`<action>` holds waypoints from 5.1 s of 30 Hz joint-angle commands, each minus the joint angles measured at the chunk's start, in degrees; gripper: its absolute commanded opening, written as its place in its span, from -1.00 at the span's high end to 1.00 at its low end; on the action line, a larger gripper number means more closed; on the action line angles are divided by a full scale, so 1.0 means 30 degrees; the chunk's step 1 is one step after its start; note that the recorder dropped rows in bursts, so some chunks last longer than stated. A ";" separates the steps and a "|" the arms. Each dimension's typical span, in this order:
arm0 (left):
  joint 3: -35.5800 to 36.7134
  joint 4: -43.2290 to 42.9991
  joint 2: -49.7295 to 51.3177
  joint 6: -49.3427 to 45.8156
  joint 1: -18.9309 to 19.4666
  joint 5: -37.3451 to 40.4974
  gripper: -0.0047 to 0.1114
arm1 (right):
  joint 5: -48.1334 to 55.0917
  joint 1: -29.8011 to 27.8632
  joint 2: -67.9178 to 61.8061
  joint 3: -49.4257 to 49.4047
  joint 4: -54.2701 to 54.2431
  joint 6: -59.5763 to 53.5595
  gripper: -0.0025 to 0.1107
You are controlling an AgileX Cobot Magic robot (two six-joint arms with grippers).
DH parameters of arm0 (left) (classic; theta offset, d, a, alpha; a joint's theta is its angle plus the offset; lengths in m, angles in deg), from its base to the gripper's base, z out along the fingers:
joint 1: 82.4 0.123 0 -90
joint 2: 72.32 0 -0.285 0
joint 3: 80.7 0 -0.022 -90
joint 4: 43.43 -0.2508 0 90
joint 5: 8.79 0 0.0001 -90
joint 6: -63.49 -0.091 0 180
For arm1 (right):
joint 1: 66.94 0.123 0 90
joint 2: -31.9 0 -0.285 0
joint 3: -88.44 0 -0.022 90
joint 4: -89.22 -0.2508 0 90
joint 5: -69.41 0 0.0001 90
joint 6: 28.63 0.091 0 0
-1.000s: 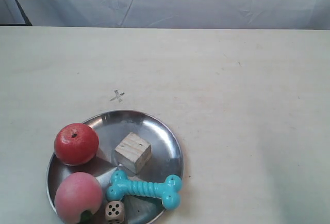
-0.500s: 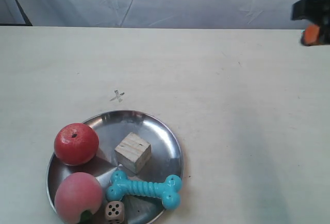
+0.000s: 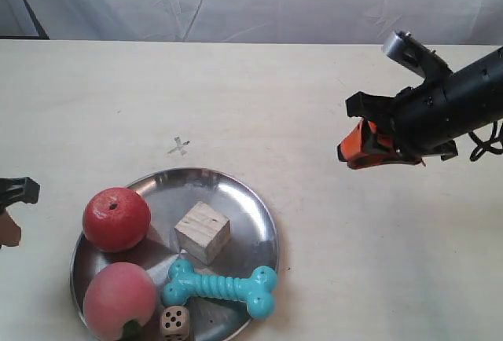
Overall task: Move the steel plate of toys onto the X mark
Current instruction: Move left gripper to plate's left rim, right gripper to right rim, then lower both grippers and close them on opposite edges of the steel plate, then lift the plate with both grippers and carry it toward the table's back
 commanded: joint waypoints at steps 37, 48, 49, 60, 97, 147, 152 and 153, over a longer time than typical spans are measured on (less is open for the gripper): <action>0.0617 0.8435 0.5805 -0.7972 0.0064 -0.1859 0.00 | -0.3792 0.4916 -0.2110 -0.2048 -0.4137 -0.0742 -0.01; 0.0617 0.8264 0.5805 -0.8465 -0.1736 -0.2747 0.00 | -0.3885 0.5262 -0.2494 -0.2048 -0.3642 -0.0742 0.02; 0.0617 0.8264 0.5805 -0.8429 -0.1851 -0.2837 0.00 | -0.3750 0.5262 -0.2735 -0.2048 -0.3642 -0.0742 0.02; 0.0659 0.8063 0.7311 -0.8390 -0.1844 -0.3073 0.00 | -0.3237 0.5262 -0.5046 -0.2048 -0.3857 -0.0702 0.02; 0.0659 1.0176 0.8459 -0.9694 -0.1844 -0.2356 0.92 | -0.4744 0.8903 -0.6766 -0.2048 -0.8982 -0.1365 0.96; -0.6379 0.6932 0.8431 -0.8599 -0.1844 0.5690 0.92 | 0.0185 0.8256 -0.6745 0.2457 -0.6764 0.1184 0.97; -0.8323 0.4505 0.8554 -0.7479 -0.1844 0.4600 0.92 | -0.0294 0.7969 -0.7701 0.4896 -0.4542 0.2745 0.97; -0.9279 0.4343 0.8996 -0.7479 -0.1844 0.4245 0.92 | -0.0378 0.7641 -0.8291 0.6155 -0.3777 0.3330 0.97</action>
